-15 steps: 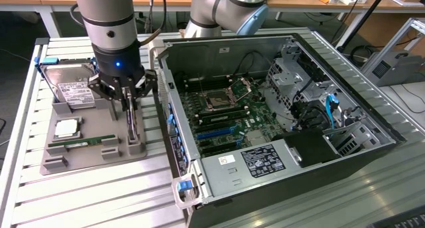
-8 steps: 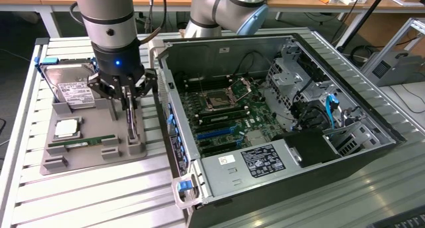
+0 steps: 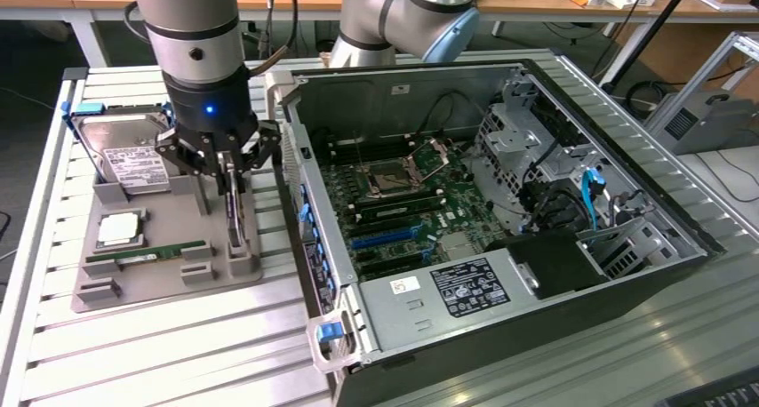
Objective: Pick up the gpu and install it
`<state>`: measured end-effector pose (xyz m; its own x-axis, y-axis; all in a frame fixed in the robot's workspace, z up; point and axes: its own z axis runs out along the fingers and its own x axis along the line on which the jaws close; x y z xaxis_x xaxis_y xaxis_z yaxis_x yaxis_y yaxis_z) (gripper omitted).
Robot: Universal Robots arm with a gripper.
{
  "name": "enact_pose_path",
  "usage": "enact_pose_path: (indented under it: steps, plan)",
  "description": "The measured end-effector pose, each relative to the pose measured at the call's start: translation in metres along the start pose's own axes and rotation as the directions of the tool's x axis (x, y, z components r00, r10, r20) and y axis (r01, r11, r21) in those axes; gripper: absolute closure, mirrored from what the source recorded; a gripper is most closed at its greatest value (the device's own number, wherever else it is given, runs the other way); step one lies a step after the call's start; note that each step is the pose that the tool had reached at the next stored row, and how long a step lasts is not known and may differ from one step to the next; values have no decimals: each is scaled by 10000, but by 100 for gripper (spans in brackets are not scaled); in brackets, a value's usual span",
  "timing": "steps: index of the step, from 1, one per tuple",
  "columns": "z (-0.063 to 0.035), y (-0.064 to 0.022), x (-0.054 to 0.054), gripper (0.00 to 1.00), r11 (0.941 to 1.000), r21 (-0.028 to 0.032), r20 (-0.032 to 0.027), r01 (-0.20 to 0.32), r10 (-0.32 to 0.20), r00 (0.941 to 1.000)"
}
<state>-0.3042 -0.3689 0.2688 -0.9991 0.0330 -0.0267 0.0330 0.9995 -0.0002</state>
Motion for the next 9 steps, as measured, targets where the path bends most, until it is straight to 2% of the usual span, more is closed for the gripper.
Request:
enact_pose_path:
  steps: [9]
  plan:
    - [-35, 0, -1, 73, 10000, 0, 0, -1, 1, 10000]
